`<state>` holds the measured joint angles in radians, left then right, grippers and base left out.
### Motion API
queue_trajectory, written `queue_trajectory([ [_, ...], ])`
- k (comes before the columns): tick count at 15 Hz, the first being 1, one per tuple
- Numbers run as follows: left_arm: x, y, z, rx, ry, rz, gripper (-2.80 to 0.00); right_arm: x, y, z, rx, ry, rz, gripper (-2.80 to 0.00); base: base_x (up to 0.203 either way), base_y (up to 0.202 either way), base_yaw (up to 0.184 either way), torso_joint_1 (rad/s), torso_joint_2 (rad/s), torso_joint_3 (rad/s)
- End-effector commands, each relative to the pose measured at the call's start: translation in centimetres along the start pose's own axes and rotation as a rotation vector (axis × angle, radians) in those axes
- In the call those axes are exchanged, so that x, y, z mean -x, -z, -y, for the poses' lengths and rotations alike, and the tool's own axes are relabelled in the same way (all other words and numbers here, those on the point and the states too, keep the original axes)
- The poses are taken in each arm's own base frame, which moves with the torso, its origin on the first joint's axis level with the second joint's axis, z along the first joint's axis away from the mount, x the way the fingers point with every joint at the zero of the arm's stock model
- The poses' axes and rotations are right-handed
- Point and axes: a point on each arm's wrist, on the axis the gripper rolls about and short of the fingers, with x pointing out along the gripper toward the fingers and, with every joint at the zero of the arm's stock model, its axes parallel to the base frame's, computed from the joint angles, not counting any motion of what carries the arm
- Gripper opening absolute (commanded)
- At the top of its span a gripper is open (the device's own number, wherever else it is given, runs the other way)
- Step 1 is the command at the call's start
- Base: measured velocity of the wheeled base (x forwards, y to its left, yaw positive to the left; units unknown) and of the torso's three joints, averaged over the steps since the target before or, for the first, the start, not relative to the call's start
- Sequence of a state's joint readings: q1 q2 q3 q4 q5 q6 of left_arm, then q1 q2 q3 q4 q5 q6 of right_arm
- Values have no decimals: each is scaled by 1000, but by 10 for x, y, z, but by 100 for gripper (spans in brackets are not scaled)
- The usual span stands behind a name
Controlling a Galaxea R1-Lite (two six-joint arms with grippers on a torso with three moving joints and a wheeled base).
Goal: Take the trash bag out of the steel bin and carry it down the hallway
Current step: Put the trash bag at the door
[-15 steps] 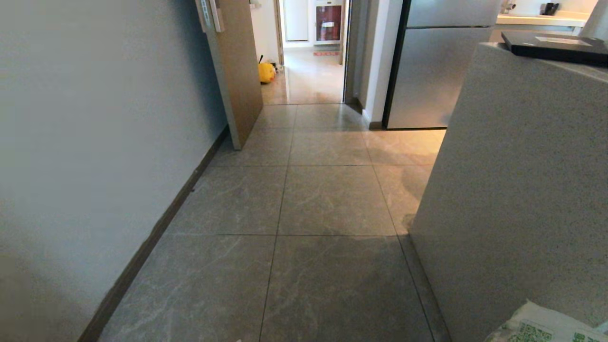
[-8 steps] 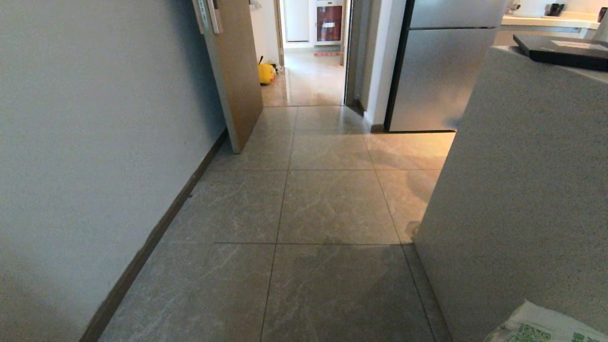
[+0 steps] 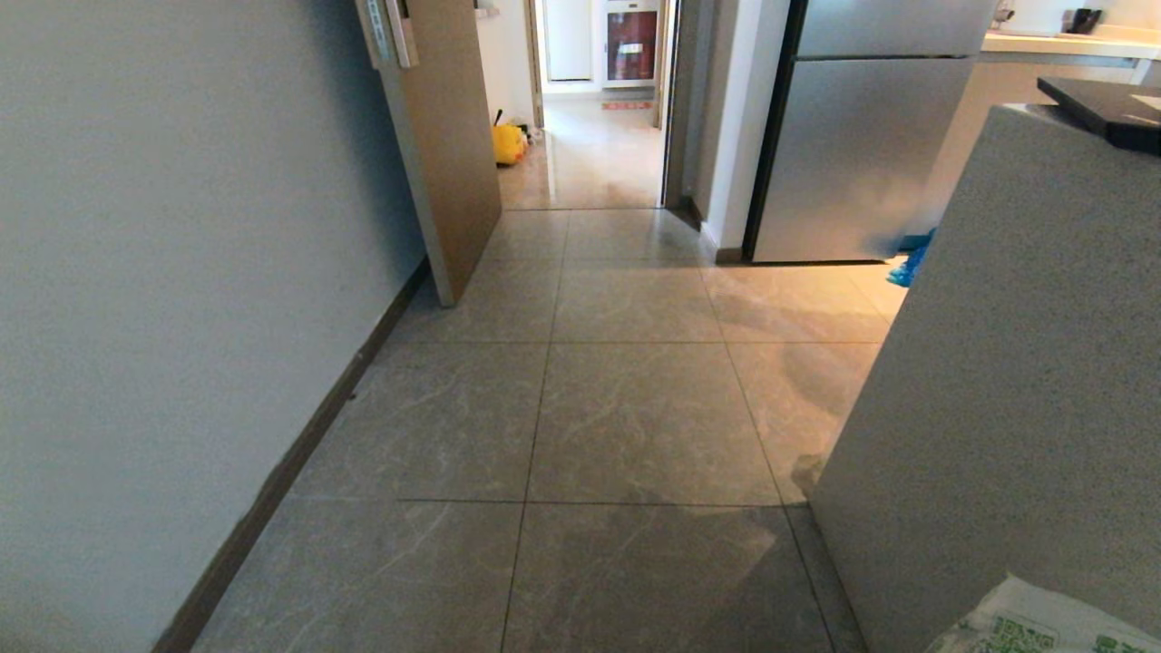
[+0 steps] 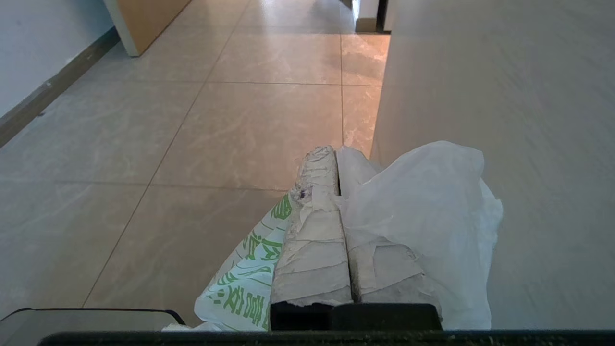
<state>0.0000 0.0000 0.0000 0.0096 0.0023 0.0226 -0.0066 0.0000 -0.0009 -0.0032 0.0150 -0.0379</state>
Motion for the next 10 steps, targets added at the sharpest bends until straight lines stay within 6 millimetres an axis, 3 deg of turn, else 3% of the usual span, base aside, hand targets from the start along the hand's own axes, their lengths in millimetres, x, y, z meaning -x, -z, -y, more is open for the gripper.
queue_trajectory([
  [1,0,0,0,0,-1,0,-280,0,0,0,0,-1,-2,-280,193,0,-2,6,3,3],
  [10,0,0,0,0,-1,-1,-280,0,0,0,0,-1,0,-280,192,0,1,2,3,4],
])
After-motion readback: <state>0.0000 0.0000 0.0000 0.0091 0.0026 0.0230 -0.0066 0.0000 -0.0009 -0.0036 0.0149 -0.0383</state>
